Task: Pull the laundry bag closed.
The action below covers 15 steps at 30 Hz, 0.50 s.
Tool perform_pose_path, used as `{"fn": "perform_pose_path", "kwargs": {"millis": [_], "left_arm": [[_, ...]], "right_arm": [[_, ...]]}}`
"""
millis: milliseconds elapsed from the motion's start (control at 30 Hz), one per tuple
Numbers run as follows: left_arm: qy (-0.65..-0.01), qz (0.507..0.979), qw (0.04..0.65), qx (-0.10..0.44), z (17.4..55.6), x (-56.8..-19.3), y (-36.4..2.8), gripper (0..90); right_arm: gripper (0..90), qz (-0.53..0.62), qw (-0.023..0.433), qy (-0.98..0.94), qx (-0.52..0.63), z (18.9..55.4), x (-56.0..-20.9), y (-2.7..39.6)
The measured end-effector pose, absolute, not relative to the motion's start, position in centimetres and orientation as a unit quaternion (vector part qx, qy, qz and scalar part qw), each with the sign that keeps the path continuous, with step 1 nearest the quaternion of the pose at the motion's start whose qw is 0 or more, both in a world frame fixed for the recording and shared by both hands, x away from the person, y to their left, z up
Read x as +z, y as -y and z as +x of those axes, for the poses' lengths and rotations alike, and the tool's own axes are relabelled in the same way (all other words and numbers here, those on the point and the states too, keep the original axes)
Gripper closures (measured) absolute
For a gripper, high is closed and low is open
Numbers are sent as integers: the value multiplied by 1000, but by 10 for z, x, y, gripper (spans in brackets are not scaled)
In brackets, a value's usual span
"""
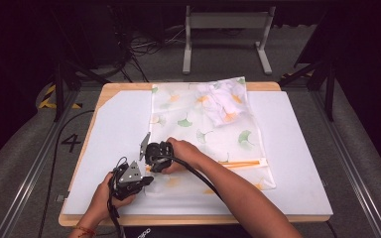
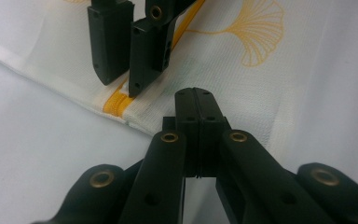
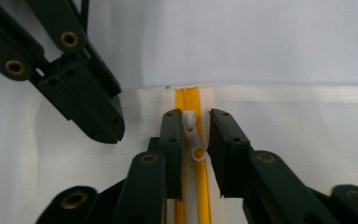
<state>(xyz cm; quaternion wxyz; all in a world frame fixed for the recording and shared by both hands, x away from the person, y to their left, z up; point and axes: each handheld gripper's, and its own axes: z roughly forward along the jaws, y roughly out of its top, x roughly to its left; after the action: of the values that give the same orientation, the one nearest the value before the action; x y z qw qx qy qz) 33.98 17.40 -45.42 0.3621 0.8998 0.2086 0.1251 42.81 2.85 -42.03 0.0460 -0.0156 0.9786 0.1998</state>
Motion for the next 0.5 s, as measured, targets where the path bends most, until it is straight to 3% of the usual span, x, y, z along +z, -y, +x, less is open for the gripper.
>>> {"fn": "perform_pose_path", "kwargs": {"millis": [100,133,467,500], "left_arm": [[-173,909,355,130,346,-453,-176,900],[-203,901,364,121,342,-454,-175,900],[-222,889,387,106,342,-458,-181,900],[-223,888,388,103,343,-458,-181,900]], "right_arm": [[784,-9,46,-983,177,425,-418,-31],[830,-30,53,-986,157,426,-417,-33],[842,-34,51,-986,158,424,-417,-32],[885,-30,49,-984,169,424,-418,-30]]}}
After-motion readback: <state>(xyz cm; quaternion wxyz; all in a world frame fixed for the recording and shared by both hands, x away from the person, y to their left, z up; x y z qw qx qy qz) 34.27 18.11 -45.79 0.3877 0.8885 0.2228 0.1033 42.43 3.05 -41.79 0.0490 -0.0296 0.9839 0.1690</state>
